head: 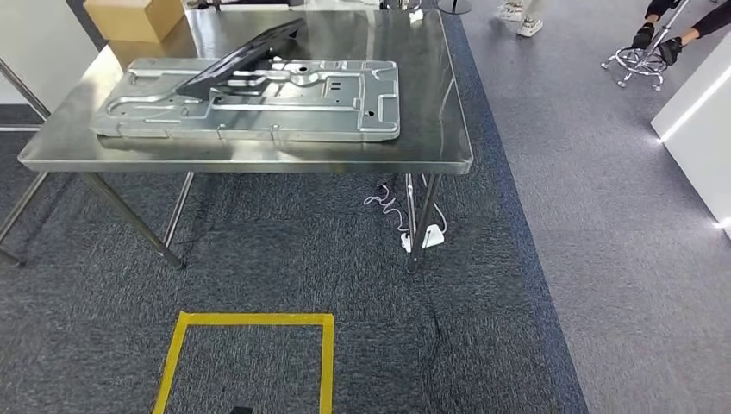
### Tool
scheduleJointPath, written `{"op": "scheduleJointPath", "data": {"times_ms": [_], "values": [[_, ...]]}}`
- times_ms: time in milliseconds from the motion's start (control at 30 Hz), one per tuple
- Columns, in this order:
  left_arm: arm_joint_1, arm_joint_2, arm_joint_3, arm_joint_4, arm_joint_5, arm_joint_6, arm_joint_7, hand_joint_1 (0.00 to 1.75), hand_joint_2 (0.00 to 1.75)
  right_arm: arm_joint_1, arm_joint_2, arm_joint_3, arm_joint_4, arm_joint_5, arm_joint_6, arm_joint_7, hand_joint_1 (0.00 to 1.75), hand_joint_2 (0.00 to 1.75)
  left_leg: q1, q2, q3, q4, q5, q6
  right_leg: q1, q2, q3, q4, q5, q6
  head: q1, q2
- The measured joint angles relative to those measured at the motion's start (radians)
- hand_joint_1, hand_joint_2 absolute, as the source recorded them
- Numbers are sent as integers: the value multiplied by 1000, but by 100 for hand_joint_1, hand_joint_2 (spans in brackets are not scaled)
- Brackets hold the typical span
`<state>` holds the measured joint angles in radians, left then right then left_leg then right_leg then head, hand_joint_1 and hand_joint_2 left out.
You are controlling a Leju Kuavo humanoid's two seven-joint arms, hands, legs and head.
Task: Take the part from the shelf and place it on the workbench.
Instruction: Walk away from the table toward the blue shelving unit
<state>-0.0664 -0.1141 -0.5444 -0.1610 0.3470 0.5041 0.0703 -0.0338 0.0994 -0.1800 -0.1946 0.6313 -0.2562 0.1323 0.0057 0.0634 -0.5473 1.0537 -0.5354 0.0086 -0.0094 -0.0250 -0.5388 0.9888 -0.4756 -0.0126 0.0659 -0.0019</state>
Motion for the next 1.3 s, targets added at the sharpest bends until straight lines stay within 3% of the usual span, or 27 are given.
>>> {"op": "scheduleJointPath", "data": {"times_ms": [33,100,133,167,200,267,333,367,433,500,567,600,633,667,700,800,867,933,1000,1033,1067,1133,1167,1200,1233,1300], "values": [[1,0,-1,0,0,2,2,0,0,-1,2,-1,0,0,0,0,0,0,3,-28,-25,57,-35,-4,-2,9,-2,0,3,-4,0,0],[5,0,-5,0,-4,4,6,0,0,-3,3,-4,0,0,0,2,0,0,6,-52,-84,191,-94,-8,-2,32,-8,2,5,-8,0,0],[7,0,-8,0,-7,5,7,0,0,-3,3,-6,0,0,1,2,0,0,6,-54,-101,228,-100,-10,-2,45,-9,5,5,-8,0,0],[8,0,-12,0,-11,6,8,0,0,-2,4,-7,0,0,1,3,0,0,7,-55,-100,227,-86,-10,-3,58,-11,8,5,-8,0,0],[8,0,-14,0,-13,7,9,0,0,-1,4,-8,1,0,2,4,0,0,8,-58,-81,188,-54,-9,-3,72,-11,12,5,-7,0,0],[8,0,-16,1,-14,8,9,0,0,-2,6,-9,2,0,4,5,0,0,11,-93,-18,53,12,-5,-2,98,-14,21,2,-1,0,0],[7,0,-17,1,-14,9,10,0,0,-3,8,-10,2,-1,5,5,0,0,11,-127,15,-25,32,1,-2,122,-23,30,2,11,0,0],[6,0,-18,2,-14,10,10,0,0,-2,8,-10,2,-1,5,5,0,0,9,-129,17,-32,29,5,-2,131,-28,31,4,19,1,0],[4,0,-20,2,-14,12,11,0,0,1,8,-11,3,-1,5,4,0,0,9,-109,18,-38,36,19,-6,139,-35,32,7,33,1,0],[3,-1,-21,2,-14,12,13,0,0,2,8,-13,4,-1,5,3,0,0,12,-85,19,-49,45,35,-5,101,-56,72,-20,42,3,0],[5,-2,-23,2,-13,12,16,0,0,0,8,-15,5,0,5,0,0,0,11,-58,17,-53,48,44,-5,51,-110,184,-85,49,5,0],[7,-2,-23,2,-13,12,16,0,0,-1,9,-15,5,0,5,0,0,0,9,-43,15,-53,48,45,-6,40,-141,250,-114,51,5,0],[8,-1,-23,2,-12,12,16,0,0,-1,9,-15,5,0,5,-1,0,0,8,-30,14,-52,48,45,-7,35,-160,293,-127,54,5,0],[8,-1,-23,2,-12,12,16,0,0,0,9,-15,5,0,5,-1,0,0,7,-16,13,-52,47,45,-7,31,-162,303,-121,55,5,0],[7,-1,-23,2,-12,12,16,0,0,1,9,-15,5,0,5,-1,0,0,7,-5,13,-51,46,43,-8,25,-142,269,-96,54,6,0],[5,-1,-23,2,-12,12,16,0,0,-1,9,-15,5,0,5,-2,0,0,3,25,20,-49,40,34,1,-29,-31,68,-15,40,5,0],[4,-1,-23,2,-12,12,16,0,0,-3,9,-15,5,0,5,-2,0,0,-1,42,24,-48,37,23,9,-43,-13,24,-8,29,5,0],[2,-1,-23,2,-12,12,16,0,0,-1,9,-15,5,0,5,-2,0,0,-1,52,27,-48,34,11,6,-21,-16,21,-2,19,5,0],[0,0,-23,2,-13,13,16,0,0,-1,10,-16,5,0,5,-2,0,0,1,18,18,-20,8,-1,0,-1,-16,14,5,7,4,0],[0,0,-23,2,-13,13,17,0,0,-2,11,-17,5,0,5,-2,0,0,3,-9,0,22,-20,-5,-3,8,-16,11,8,1,4,0],[1,0,-24,2,-13,13,18,0,0,-3,12,-17,5,0,5,-2,0,0,4,-34,-28,85,-55,-7,-3,19,-19,11,10,-3,4,0],[6,1,-24,2,-12,13,24,0,0,-4,12,-20,5,0,5,-2,0,0,5,-52,-86,209,-104,-9,-1,45,-24,13,12,-8,3,0],[8,1,-24,2,-11,13,29,0,0,-3,12,-21,5,0,5,-2,0,0,5,-55,-98,234,-102,-9,-1,59,-25,15,13,-8,3,0],[8,1,-24,2,-10,13,34,0,0,-2,12,-23,5,1,5,-2,0,0,5,-57,-92,218,-79,-8,-1,73,-25,18,12,-8,3,0],[8,1,-24,2,-10,13,39,0,0,-2,12,-23,5,2,5,-2,0,0,6,-63,-68,166,-42,-6,-1,87,-25,21,12,-7,3,0],[7,2,-24,3,-10,13,47,0,0,-3,12,-24,5,5,5,-2,0,0,7,-106,-12,35,17,2,-1,113,-30,31,9,-1,4,0]]}}
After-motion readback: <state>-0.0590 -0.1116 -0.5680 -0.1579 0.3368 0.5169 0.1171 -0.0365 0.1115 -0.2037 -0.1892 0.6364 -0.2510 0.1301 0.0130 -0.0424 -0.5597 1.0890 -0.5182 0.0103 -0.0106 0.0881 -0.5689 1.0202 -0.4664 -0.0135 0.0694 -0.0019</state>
